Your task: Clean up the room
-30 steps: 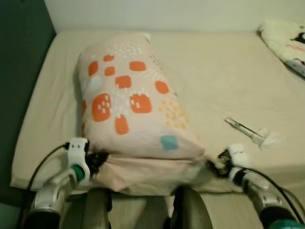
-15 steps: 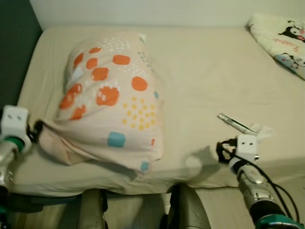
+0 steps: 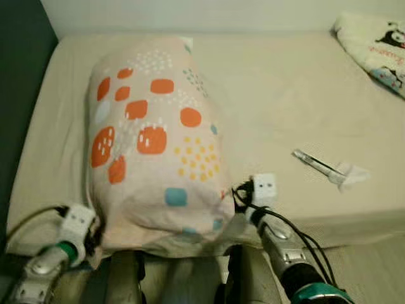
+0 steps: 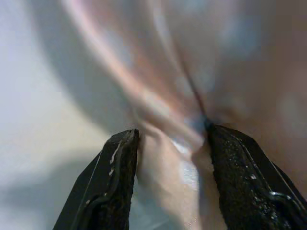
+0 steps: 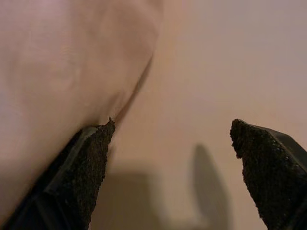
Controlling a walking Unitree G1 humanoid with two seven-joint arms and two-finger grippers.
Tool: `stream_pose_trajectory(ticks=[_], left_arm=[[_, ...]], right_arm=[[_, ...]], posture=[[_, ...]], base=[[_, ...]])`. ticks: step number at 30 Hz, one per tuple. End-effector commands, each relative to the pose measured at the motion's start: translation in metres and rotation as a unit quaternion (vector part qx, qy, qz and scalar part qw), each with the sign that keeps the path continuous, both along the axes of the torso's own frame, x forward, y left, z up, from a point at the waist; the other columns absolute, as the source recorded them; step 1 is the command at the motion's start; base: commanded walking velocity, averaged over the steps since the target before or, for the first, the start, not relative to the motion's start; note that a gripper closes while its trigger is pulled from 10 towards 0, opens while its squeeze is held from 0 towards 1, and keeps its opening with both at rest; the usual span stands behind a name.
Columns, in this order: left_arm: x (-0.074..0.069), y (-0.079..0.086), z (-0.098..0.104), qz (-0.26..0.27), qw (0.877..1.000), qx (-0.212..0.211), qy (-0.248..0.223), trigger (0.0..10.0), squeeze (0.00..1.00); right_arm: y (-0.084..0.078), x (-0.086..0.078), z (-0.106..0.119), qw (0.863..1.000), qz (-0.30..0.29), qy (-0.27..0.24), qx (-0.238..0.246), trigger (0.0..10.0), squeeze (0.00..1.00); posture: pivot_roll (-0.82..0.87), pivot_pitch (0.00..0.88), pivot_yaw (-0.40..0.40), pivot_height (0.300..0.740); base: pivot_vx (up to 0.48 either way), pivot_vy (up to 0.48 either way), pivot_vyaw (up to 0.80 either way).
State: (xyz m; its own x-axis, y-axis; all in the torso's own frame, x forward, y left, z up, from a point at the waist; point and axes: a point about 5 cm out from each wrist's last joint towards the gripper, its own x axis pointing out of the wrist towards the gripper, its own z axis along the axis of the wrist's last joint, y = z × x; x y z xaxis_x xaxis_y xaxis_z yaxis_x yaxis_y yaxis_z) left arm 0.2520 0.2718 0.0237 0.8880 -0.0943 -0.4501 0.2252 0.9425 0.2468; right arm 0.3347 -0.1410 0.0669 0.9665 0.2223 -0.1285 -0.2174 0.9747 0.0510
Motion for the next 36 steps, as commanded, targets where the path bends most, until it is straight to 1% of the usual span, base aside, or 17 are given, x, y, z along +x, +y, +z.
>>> stream_pose_trajectory(ticks=[1, 5, 6, 9, 11, 14, 16, 17, 19, 20, 21, 22, 24, 25, 27, 29, 36], left_arm=[[-0.014, -0.012, -0.014, -0.012, 0.999, -0.01, 0.027, 10.0, 0.0], [-0.031, -0.037, -0.008, -0.062, 0.998, -0.03, -0.012, 10.0, 0.0], [-0.031, -0.037, -0.008, -0.062, 0.998, -0.03, -0.012, 10.0, 0.0], [-0.055, -0.067, 0.024, -0.169, 0.982, 0.015, -0.08, 10.0, 0.0], [-0.074, -0.083, 0.045, -0.193, 0.975, -0.003, -0.106, 10.0, 0.0], [-0.079, -0.089, 0.059, -0.186, 0.974, -0.012, -0.13, 10.0, 0.0], [-0.077, -0.09, 0.063, -0.185, 0.972, -0.006, -0.142, 10.0, 0.0], [-0.063, -0.093, 0.074, -0.184, 0.966, 0.016, -0.182, 10.0, 0.0], [-0.057, -0.095, 0.08, -0.181, 0.963, 0.024, -0.197, 10.0, 0.0], [-0.044, -0.096, 0.087, -0.163, 0.961, 0.026, -0.22, 10.0, 0.0], [-0.022, -0.095, 0.098, -0.108, 0.963, 0.009, -0.247, 10.0, 0.0], [-0.022, -0.095, 0.098, -0.108, 0.963, 0.009, -0.247, 10.0, 0.0], [-0.008, -0.089, 0.104, -0.057, 0.964, -0.006, -0.261, 10.0, 0.0], [-0.008, -0.089, 0.104, -0.057, 0.964, -0.006, -0.261, 10.0, 0.0], [0.002, -0.078, 0.116, 0.005, 0.96, -0.019, -0.278, 10.0, 0.0], [0.006, -0.073, 0.122, 0.028, 0.958, -0.019, -0.285, 10.0, 0.0], [0.013, -0.056, 0.138, 0.047, 0.952, 0.01, -0.303, 10.0, 0.0]], right_arm=[[-0.011, -0.005, -0.008, 1.0, -0.014, 0.01, -0.008, 10.0, 0.0], [-0.036, -0.009, -0.012, 0.998, -0.056, 0.018, -0.025, 10.0, 0.0], [-0.036, -0.009, -0.012, 0.998, -0.056, 0.018, -0.025, 10.0, 0.0], [-0.054, -0.019, -0.01, 0.997, -0.071, 0.003, -0.009, 10.0, 0.0], [-0.064, -0.036, -0.021, 0.997, -0.069, 0.016, -0.026, 10.0, 0.0], [-0.072, -0.058, -0.037, 0.995, -0.059, 0.038, -0.072, 10.0, 0.0], [-0.071, -0.063, -0.038, 0.996, -0.053, 0.035, -0.069, 10.0, 0.0], [-0.057, -0.062, -0.03, 0.999, -0.04, 0.009, -0.029, 10.0, 0.0], [-0.05, -0.06, -0.024, 0.999, -0.034, -0.004, -0.008, 10.0, 0.0], [-0.034, -0.054, -0.015, 0.999, -0.027, -0.022, 0.022, 10.0, 0.0], [-0.005, -0.041, 0.006, 0.994, -0.02, -0.052, 0.091, 10.0, 0.0], [-0.005, -0.041, 0.006, 0.994, -0.02, -0.052, 0.091, 10.0, 0.0], [0.011, -0.034, 0.018, 0.989, -0.024, -0.067, 0.129, 10.0, 0.0], [0.011, -0.034, 0.018, 0.989, -0.024, -0.067, 0.129, 10.0, 0.0], [0.018, -0.028, 0.03, 0.982, -0.052, -0.082, 0.16, 10.0, 0.0], [0.019, -0.027, 0.034, 0.979, -0.064, -0.09, 0.169, 10.0, 0.0], [0.005, -0.027, 0.041, 0.985, -0.078, -0.104, 0.117, 10.0, 0.0]], posture=[[0.14, 0.137, -0.001, 0.59], [0.14, 0.14, -0.001, 0.59], [0.14, 0.14, -0.001, 0.59], [0.15, 0.137, -0.006, 0.59], [0.15, 0.143, -0.007, 0.59], [0.16, 0.141, -0.008, 0.59], [0.16, 0.141, -0.008, 0.59], [0.17, 0.137, -0.007, 0.59], [0.16, 0.135, -0.006, 0.59], [0.16, 0.133, -0.005, 0.59], [0.16, 0.125, -0.003, 0.59], [0.16, 0.125, -0.003, 0.59], [0.16, 0.109, -0.003, 0.59], [0.16, 0.109, -0.003, 0.59], [0.16, 0.092, -0.003, 0.594], [0.16, 0.092, -0.003, 0.599], [0.17, 0.066, -0.014, 0.634]], base=[[0.0, 0.0, 0.0], [0.0, 0.0, 0.0], [0.0, 0.0, 0.0], [0.0, 0.0, 0.0], [0.0, 0.0, 0.0], [0.0, 0.0, 0.0], [0.0, 0.0, 0.0], [0.0, 0.0, 0.0], [0.0, 0.0, 0.0], [0.0, 0.0, 0.0], [0.0, 0.0, 0.0], [0.0, 0.0, 0.0], [0.0, 0.0, 0.0], [0.0, 0.0, 0.0], [0.0, 0.0, 0.0], [0.0, 0.0, 0.0], [0.0, 0.0, 0.0]])
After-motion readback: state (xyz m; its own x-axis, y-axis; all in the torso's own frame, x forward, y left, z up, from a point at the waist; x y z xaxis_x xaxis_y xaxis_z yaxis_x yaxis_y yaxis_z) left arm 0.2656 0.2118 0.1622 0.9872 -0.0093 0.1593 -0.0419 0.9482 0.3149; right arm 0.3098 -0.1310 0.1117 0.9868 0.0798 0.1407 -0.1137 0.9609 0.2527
